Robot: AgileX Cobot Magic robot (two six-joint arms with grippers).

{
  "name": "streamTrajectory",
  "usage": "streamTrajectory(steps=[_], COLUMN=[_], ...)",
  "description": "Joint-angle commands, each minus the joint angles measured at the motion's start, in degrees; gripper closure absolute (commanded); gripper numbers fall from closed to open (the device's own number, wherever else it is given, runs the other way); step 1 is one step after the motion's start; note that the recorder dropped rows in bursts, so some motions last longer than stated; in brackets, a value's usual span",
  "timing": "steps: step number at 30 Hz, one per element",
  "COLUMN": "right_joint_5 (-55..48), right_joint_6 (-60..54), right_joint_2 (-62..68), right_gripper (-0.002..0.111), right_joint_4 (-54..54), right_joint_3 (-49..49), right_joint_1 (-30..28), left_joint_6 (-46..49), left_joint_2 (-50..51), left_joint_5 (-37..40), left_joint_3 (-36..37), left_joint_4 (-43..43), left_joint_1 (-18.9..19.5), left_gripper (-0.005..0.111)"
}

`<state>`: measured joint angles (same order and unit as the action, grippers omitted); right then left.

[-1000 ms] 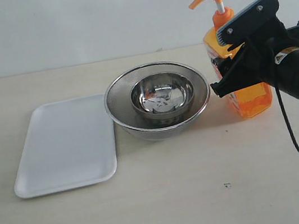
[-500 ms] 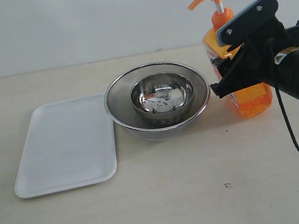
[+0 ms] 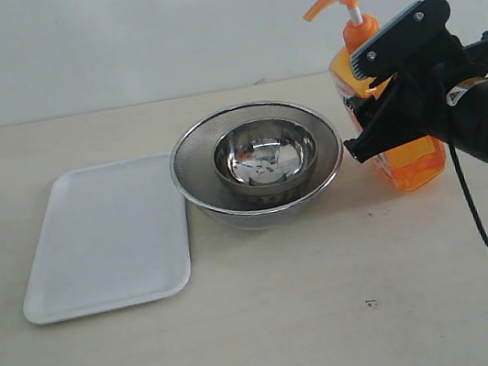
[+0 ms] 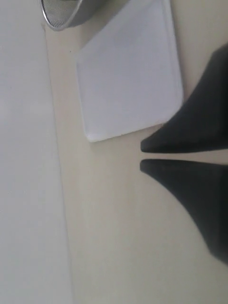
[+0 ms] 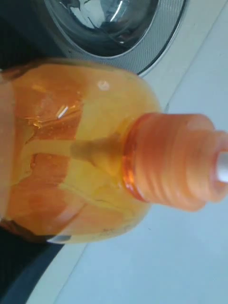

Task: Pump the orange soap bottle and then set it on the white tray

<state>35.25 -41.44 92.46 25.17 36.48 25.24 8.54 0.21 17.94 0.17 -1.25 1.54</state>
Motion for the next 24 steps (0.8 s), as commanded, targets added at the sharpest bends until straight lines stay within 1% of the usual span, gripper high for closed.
streamTrajectory(steps=[1,4,6,10,11,14,19,22,24], right_joint_5=[1.2,1.2,1.2,1.5,1.6,1.9,2.0,1.8,1.8], right_joint_6=[-1.1,-1.1,-1.3,-2.0,-2.0,-2.4,-3.2,-4.3,-4.3], right_joint_2=[0.1,0.1,0.1,0.1,0.1,0.1,0.1,0.1,0.1], right_gripper=[0.108,0.108,0.108,0.108,0.108,0.108,0.108,0.108,0.108], right_joint_4=[0.0,0.0,-0.2,-0.2,0.0,0.2,1.8,2.5,2.3], right_joint_3=[0.3,0.3,0.3,0.3,0.3,0.3,0.7,0.9,0.9], right_joint_1=[0.0,0.0,0.0,0.0,0.0,0.0,0.0,0.0,0.0], left_joint_6=[2.8,3.0,2.0,-2.8,-3.3,-3.4,-3.3,0.2,5.3], left_joint_2=[-0.2,-0.2,-0.2,-0.2,-0.2,-0.2,-0.2,-0.2,-0.2], left_joint_5=[-2.1,-2.8,-5.3,-8.9,-9.4,-9.4,-8.2,-4.4,-2.4], left_joint_3=[-0.2,-0.2,-0.2,-0.2,-0.2,-0.2,-0.2,-0.2,-0.6], left_joint_4=[3.9,3.9,1.3,-14.5,-20.3,-31.7,-45.0,-49.4,-53.9], left_joint_1=[0.1,0.1,0.1,0.1,0.1,0.1,0.0,0.0,0.0], left_gripper=[0.102,0.102,0.102,0.102,0.102,0.102,0.102,0.102,0.102])
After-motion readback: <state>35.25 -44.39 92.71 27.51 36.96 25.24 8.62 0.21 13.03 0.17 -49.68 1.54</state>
